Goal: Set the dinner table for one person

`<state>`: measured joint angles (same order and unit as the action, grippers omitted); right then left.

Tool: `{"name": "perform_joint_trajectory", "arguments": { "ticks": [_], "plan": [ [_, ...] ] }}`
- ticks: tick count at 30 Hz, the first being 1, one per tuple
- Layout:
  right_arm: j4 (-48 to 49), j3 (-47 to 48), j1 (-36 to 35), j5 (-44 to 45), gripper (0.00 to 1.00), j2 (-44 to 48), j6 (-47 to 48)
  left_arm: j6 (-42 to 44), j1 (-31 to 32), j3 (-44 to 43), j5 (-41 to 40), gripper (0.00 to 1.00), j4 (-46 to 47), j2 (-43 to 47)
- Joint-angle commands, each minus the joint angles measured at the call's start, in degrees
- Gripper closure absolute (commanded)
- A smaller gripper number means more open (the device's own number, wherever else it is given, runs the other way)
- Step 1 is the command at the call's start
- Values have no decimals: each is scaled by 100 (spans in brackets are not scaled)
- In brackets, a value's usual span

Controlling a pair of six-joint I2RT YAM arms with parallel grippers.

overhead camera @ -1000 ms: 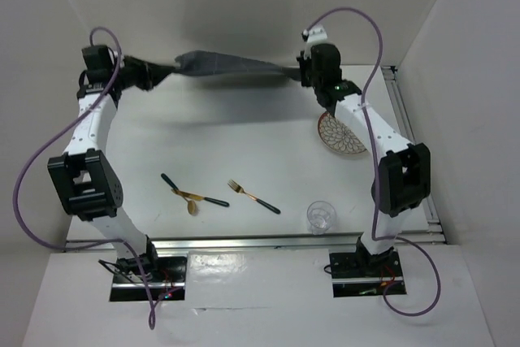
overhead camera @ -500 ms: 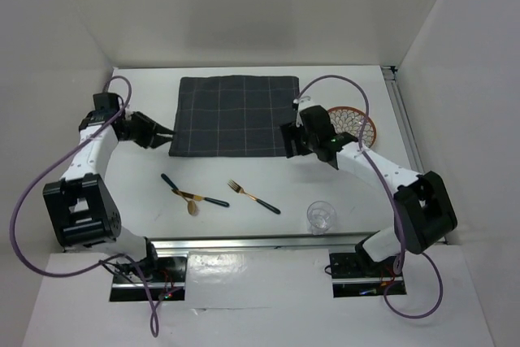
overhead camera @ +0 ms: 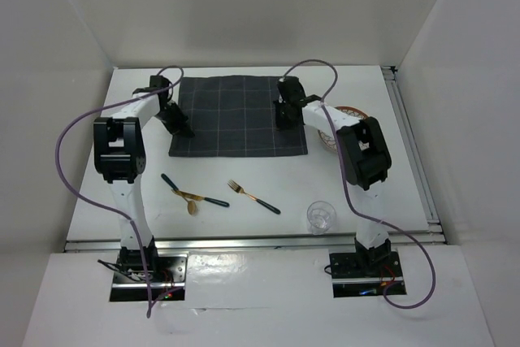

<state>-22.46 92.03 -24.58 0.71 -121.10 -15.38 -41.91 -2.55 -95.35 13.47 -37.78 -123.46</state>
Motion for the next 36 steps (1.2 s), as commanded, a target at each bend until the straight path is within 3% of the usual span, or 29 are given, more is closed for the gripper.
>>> {"name": "perform_joint_trajectory", "arguments": {
  "ticks": [1,7,14,18,25,32,33,35,36],
  "plan": [
    [-287,115,102,-282,100,-81,-465,218,9,-125,-346,100,-247,-160],
    [109,-931,155,-475,100,226,-660,218,61,639,-354,100,-10,15],
    [435,-2888,155,-475,100,1192,-949,280,167,1710,-425,100,121,550],
    [435,-3515,155,-318,100,1756,-950,280,342,2396,-573,100,174,1025],
    [374,-3894,155,-186,100,2300,-1002,227,395,3039,-697,100,227,1692],
    [242,-3895,155,-185,100,2748,-1002,227,562,2821,-970,100,-18,1869],
    [94,-3807,155,-90,100,2845,-1002,227,562,2751,-1039,97,-71,1922],
    [-82,-3456,155,77,99,3169,-1002,227,614,2487,-1128,81,-229,2036],
    [-257,-3324,155,313,97,3284,-1002,297,615,2382,-1197,79,-291,2167]
  ]
}}
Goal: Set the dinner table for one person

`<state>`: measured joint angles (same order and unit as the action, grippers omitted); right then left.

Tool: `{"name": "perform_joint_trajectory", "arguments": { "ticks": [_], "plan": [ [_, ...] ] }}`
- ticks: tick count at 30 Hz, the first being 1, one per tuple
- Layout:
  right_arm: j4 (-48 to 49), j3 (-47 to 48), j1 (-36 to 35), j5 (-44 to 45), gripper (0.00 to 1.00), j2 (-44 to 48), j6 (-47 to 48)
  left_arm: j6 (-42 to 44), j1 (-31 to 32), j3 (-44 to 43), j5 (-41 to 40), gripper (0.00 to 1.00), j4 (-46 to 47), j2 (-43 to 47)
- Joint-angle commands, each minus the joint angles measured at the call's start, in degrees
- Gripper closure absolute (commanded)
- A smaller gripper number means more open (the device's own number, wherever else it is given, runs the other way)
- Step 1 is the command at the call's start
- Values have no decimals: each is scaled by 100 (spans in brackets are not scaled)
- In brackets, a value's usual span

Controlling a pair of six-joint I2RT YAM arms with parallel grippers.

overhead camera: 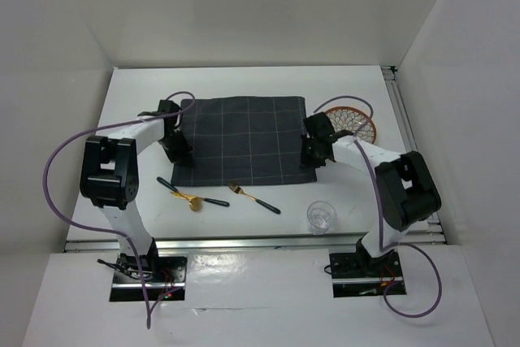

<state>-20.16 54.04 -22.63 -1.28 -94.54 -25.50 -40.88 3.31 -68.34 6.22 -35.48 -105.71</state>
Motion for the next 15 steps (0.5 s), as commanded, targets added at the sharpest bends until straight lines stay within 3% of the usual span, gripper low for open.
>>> {"name": "perform_joint_trajectory", "arguments": {
  "ticks": [1,5,6,8,11,15],
  "plan": [
    [-549,598,-39,619,89,743,10,195,29,-434,-472,77,-590,463],
    [-805,827,671,779,50,1288,-157,308,204,-1241,-787,65,-1021,771],
    [-875,827,1073,709,31,1489,-288,309,292,-1383,-841,60,-1170,841],
    [-954,592,1505,656,14,1657,-630,388,363,-1699,-911,43,-1285,1025],
    [-1016,170,2637,175,7,2000,-1166,494,494,-1902,-912,23,-1338,1201],
    [-341,-375,3474,-661,5,2063,-1361,607,557,-1964,-859,16,-1338,1281]
  ]
}}
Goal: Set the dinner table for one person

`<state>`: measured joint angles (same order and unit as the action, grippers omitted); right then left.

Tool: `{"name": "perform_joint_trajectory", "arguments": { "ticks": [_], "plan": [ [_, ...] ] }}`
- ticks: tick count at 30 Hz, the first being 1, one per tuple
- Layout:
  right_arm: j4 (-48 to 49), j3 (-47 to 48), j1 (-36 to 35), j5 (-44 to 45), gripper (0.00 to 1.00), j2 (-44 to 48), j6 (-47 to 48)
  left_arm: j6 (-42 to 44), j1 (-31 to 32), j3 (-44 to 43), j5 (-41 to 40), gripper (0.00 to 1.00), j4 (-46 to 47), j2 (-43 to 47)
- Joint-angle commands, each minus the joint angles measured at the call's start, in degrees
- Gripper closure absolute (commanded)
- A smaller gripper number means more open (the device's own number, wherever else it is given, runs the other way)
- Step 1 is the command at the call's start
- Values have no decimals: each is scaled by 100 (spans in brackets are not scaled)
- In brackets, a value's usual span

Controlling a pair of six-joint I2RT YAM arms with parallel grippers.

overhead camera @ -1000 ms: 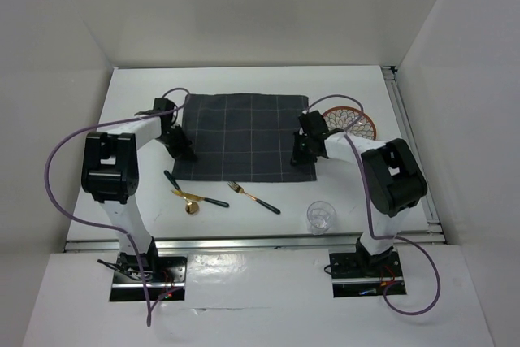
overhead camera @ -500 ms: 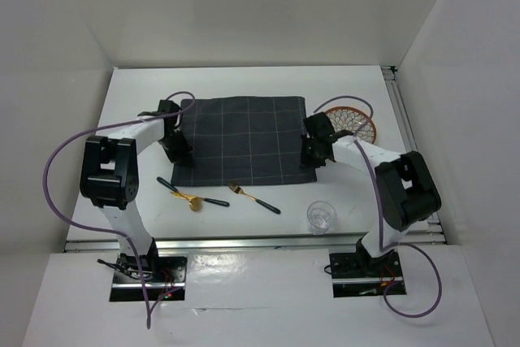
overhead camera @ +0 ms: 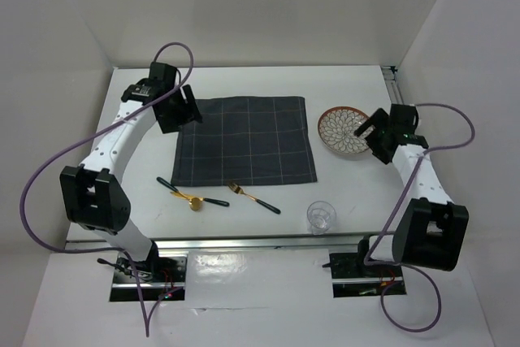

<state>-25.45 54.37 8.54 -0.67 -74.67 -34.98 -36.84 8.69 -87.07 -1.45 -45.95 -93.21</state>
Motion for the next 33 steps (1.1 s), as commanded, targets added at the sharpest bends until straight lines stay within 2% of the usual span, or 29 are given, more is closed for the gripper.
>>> {"name": "perform_joint_trajectory", "arguments": {
  "ticks": [1,8,12,20,21,22,23,27,28,33],
  "plan": [
    [425,-462,646,-1072,5,-46,-483,204,88,-91,-92,16,-291,31],
    [1400,-568,852,-1454,7,-898,-729,265,142,-30,-40,16,-186,31],
    [1815,-621,852,-1454,13,-1408,-940,318,142,49,-39,16,-124,31],
    [2290,-690,852,-1454,41,-1954,-1116,318,142,102,-92,17,-124,-75],
    [2343,-691,852,-1454,55,-1954,-1116,318,142,102,-92,17,-124,-75],
    [2343,-691,852,-1454,60,-2015,-1116,318,142,50,-92,17,-124,-75],
    [2404,-691,852,-1454,71,-2068,-1116,318,142,49,-92,17,-124,-75],
    [2405,-691,852,-1401,91,-2069,-1116,318,142,-12,-92,18,-124,-75],
    [2405,-639,852,-1401,99,-1999,-1116,370,142,-64,-92,18,-185,-75],
    [2405,-577,799,-1401,100,-1333,-1116,432,142,-319,-39,18,-238,-75]
  ]
}}
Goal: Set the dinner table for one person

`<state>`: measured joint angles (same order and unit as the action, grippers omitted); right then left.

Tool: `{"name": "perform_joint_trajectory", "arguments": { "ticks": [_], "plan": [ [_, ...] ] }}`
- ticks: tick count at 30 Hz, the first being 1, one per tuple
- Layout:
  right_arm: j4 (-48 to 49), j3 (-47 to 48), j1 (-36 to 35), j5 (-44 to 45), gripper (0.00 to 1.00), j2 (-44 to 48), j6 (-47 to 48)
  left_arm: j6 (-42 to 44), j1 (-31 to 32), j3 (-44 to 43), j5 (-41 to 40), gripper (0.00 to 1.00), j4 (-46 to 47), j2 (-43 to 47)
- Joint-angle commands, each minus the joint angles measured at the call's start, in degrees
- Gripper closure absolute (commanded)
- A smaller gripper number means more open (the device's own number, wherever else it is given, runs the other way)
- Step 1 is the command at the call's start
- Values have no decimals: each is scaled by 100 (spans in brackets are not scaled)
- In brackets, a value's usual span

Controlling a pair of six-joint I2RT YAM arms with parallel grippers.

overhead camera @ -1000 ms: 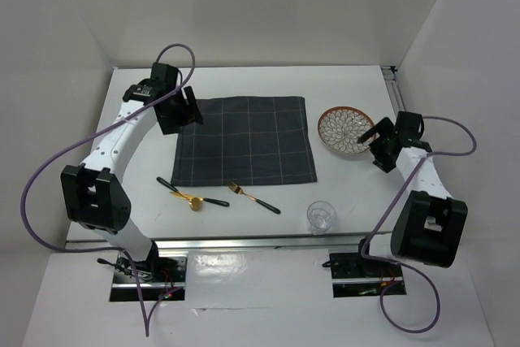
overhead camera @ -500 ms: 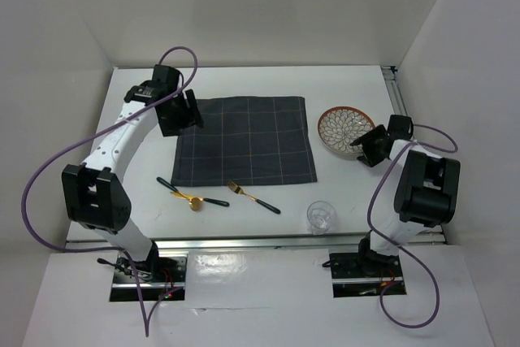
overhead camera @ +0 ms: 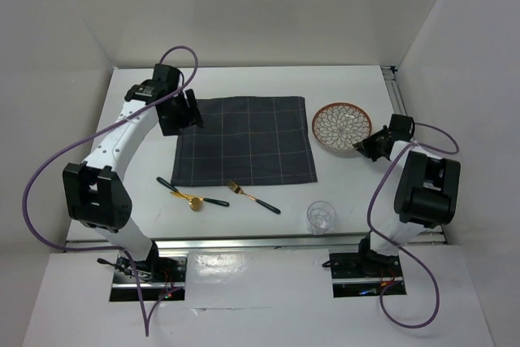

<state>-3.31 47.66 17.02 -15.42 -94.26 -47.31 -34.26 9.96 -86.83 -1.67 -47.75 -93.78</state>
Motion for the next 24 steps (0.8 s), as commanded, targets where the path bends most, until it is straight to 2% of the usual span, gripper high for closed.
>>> {"name": "perform_joint_trajectory", "arguments": {
  "ticks": [1,6,9,10,14,17,20,24],
  "plan": [
    [138,173,-119,74,100,750,117,174,15,-344,-17,18,-129,34],
    [15,656,-488,-180,100,1322,398,-53,15,-493,-315,18,-270,149],
    [15,1051,-1225,-461,100,1288,486,-282,15,-327,-746,18,-332,306],
    [137,1148,-1749,-566,100,1113,486,-448,15,-248,-869,18,-332,438],
    [138,1737,-3035,-339,100,508,486,-626,15,42,-1116,18,-280,772],
    [208,2150,-3484,-461,100,-116,337,-678,-38,105,-1116,18,-279,879],
    [322,2537,-3565,-655,100,-740,188,-678,-143,105,-1063,18,-279,1002],
    [445,2906,-3565,-1418,100,-1470,-15,-626,-195,219,-1011,18,-279,1116]
  ]
}}
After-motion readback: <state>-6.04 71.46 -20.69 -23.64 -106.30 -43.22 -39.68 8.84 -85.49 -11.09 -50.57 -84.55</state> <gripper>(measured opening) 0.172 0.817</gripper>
